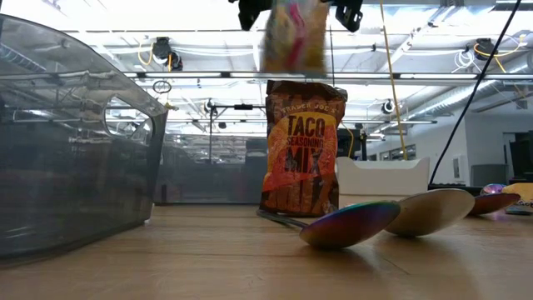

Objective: Pick & Place Food Item
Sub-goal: Put the blue noodle pack into the top black bin

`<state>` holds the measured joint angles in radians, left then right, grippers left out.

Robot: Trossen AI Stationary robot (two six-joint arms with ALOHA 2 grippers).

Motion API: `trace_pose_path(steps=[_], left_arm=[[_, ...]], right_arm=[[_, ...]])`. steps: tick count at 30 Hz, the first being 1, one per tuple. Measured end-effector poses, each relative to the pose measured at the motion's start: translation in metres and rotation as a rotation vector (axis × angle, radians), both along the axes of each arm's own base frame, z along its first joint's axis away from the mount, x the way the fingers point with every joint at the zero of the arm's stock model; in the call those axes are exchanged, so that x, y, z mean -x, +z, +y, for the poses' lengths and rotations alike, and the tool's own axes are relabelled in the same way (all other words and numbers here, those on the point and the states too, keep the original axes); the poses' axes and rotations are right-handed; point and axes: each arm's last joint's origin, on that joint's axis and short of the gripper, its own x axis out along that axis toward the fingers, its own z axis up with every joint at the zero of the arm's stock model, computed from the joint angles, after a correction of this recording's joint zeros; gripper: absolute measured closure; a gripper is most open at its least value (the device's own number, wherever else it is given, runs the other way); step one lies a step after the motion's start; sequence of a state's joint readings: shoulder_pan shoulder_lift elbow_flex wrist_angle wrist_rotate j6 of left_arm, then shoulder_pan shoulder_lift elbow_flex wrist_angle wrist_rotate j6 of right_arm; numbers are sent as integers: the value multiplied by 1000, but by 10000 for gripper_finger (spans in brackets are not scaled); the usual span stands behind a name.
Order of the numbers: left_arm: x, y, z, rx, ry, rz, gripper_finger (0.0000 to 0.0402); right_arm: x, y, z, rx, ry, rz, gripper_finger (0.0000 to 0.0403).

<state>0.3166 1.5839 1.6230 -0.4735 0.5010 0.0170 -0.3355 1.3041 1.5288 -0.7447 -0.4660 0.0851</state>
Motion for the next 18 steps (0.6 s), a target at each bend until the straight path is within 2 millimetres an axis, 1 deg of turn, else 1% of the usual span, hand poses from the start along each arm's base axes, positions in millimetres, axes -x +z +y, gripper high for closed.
trace_pose_path(steps=[4, 8, 11, 14, 18], left_arm=[[7, 6, 6, 9, 31, -14, 199], [10, 7, 10, 14, 48, -14, 180], [13, 13, 10, -8, 39, -8, 175], [16, 24, 8, -86, 4, -5, 174], [17, 34, 5, -144, -16, 12, 174]], right_arm=[[-1, 1, 0, -1, 0, -14, 403], [-1, 1, 0, -10, 0, -12, 403], [-1, 1, 0, -29, 4, -12, 403], [-1, 2, 1, -59, 30, -16, 403], [-1, 2, 4, -66, 41, -15, 403]])
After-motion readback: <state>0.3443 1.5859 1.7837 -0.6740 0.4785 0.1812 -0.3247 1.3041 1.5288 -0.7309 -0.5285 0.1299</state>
